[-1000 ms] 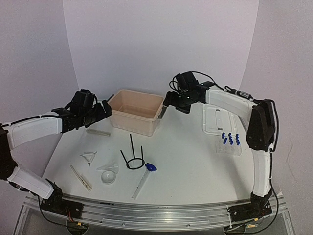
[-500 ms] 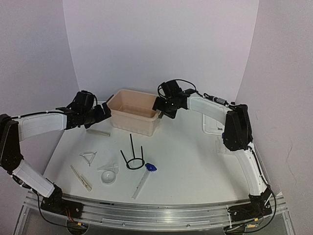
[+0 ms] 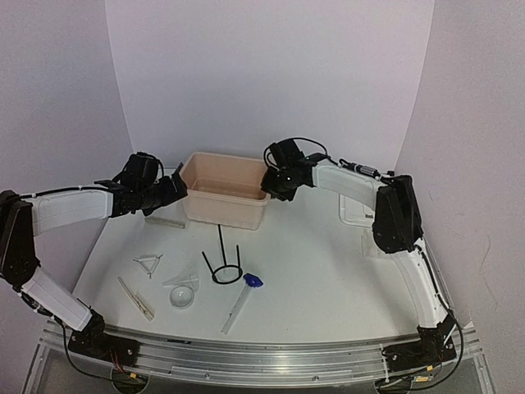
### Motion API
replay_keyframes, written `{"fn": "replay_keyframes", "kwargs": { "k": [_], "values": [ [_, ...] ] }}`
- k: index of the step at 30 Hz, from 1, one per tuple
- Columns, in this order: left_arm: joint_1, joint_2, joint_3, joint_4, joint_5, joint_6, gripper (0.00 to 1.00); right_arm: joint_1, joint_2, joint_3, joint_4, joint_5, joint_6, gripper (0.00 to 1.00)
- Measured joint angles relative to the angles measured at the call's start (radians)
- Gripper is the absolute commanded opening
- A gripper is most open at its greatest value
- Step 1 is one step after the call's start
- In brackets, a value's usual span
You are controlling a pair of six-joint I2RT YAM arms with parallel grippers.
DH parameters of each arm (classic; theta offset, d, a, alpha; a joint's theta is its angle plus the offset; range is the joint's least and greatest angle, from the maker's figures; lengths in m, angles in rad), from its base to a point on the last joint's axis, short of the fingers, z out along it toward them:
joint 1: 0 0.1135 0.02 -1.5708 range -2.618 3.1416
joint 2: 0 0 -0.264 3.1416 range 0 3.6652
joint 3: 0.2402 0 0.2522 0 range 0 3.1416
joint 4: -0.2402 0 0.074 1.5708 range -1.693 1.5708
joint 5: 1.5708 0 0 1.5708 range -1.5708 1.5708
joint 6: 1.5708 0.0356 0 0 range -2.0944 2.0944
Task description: Organize the chemistry lab equipment
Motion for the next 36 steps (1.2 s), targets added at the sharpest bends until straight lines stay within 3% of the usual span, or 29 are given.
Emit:
{"fn": "replay_keyframes", "kwargs": {
  "k": [6,10,13,26,31,36],
  "values": [
    [-0.001,-0.009,0.0,0.0,-0.002,0.0,1.0,-0.004,-0.066,-0.118,-0.023,0.028,-0.019,0.24],
    [0.0,-0.009,0.0,-0.007,0.014,0.001,1.0,-0.006,-0.127,-0.192,-0.041,0.019,-0.031,0.06],
    [-0.001,-0.028,-0.01,-0.01,0.073,0.01,1.0,-0.012,-0.169,-0.226,-0.078,0.021,-0.042,0.0],
    [0.001,-0.313,-0.101,0.074,0.516,0.143,1.0,-0.026,-0.36,-0.313,-0.258,0.114,-0.162,0.0],
    [0.001,-0.323,-0.144,0.149,0.786,0.206,1.0,-0.026,-0.457,-0.381,-0.324,0.184,-0.182,0.0],
    [0.001,-0.297,-0.182,0.186,0.929,0.222,1.0,-0.034,-0.548,-0.468,-0.379,0.252,-0.185,0.0]
  ]
}}
